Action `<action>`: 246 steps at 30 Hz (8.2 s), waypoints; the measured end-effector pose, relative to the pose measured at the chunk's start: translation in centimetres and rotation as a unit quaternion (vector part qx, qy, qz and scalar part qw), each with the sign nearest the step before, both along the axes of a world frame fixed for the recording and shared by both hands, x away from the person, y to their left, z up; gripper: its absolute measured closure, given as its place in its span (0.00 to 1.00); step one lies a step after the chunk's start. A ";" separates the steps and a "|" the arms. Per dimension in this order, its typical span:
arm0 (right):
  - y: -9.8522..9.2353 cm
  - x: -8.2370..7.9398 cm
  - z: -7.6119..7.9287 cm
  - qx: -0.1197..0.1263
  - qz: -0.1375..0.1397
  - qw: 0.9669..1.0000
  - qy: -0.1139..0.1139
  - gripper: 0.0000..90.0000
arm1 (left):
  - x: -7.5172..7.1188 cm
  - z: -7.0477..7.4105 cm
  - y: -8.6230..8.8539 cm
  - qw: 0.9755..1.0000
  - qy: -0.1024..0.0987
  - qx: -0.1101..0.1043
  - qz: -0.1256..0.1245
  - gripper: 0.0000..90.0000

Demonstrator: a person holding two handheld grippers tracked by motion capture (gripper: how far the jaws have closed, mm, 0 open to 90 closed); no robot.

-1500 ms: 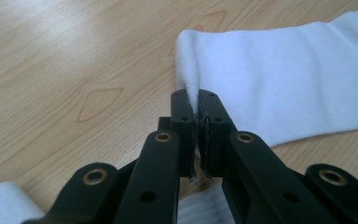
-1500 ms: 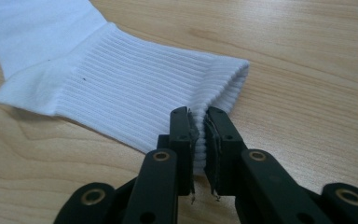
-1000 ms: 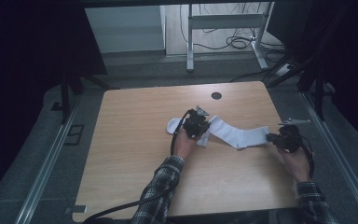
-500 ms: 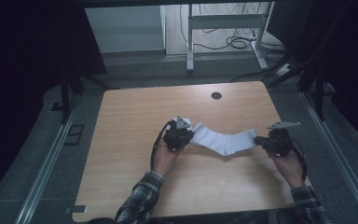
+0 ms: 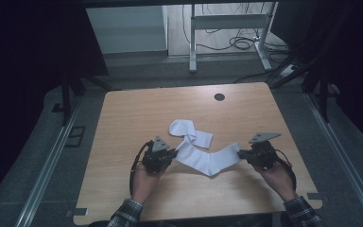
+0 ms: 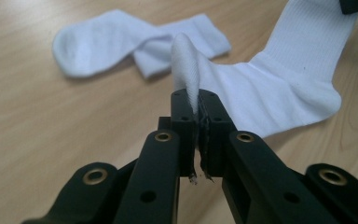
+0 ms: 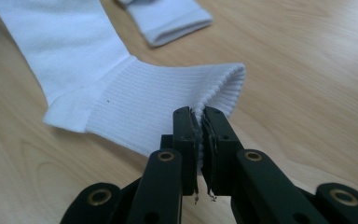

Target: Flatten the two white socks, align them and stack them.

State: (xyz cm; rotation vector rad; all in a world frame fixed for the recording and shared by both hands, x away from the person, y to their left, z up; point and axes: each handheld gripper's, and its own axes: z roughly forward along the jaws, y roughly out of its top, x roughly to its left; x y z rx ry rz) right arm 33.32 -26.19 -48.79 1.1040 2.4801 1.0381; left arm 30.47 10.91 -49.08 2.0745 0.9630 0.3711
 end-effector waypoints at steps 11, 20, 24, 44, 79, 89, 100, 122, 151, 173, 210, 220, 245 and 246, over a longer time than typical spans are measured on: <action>2.4 -0.6 -1.4 -0.032 0.030 0.999 0.019 0.92 | -3.1 -2.5 1.8 0.999 0.022 0.021 0.023 0.95; 2.5 0.0 -2.9 -0.051 0.036 0.998 0.032 0.87 | -2.6 -4.0 1.9 0.997 0.049 0.032 0.043 0.89; 2.3 -0.1 -2.5 -0.044 0.036 0.998 0.017 0.82 | -2.7 -3.6 2.0 0.998 0.038 0.025 0.049 0.81; -0.5 1.1 -2.2 -0.023 -0.014 0.999 -0.017 0.59 | -0.8 -2.5 2.1 0.998 0.007 0.019 0.055 0.62; -1.2 2.0 -1.9 -0.014 -0.025 1.000 -0.003 0.85 | 10.2 -1.7 0.0 0.996 0.009 0.025 0.083 0.70; 1.3 3.3 -1.2 0.017 0.000 1.000 0.007 0.98 | 12.4 -2.9 -0.3 0.992 0.004 0.043 0.118 0.44; 5.9 5.5 -1.4 0.031 0.026 0.999 0.013 0.99 | 13.8 -3.7 -0.6 0.990 0.015 0.033 0.138 0.35; 10.0 7.4 -3.7 0.007 0.036 0.999 0.027 0.98 | 14.4 -5.1 -0.5 0.987 0.023 0.063 0.148 0.32; 5.3 8.9 -3.4 -0.019 -0.016 0.999 0.028 0.97 | 13.5 -5.0 1.5 0.987 0.027 0.067 0.144 0.32; 3.0 11.3 -3.3 -0.039 -0.060 0.997 0.012 0.90 | 12.7 -4.8 2.0 0.988 0.041 0.060 0.136 0.35; 4.0 12.5 -3.8 -0.018 -0.070 0.997 0.030 0.90 | 12.9 -5.0 1.6 0.994 0.037 0.024 0.105 0.94; 3.6 11.7 -2.2 -0.004 -0.062 0.998 0.023 0.91 | 11.9 -3.2 1.8 0.995 0.023 0.012 0.095 0.95; 2.4 6.3 1.8 0.009 -0.007 1.000 -0.028 0.91 | 5.1 0.0 2.7 0.999 -0.004 -0.006 0.054 0.94; 2.4 5.9 2.0 0.010 -0.004 1.000 -0.029 0.91 | 4.8 0.1 2.7 0.999 -0.005 -0.008 0.052 0.94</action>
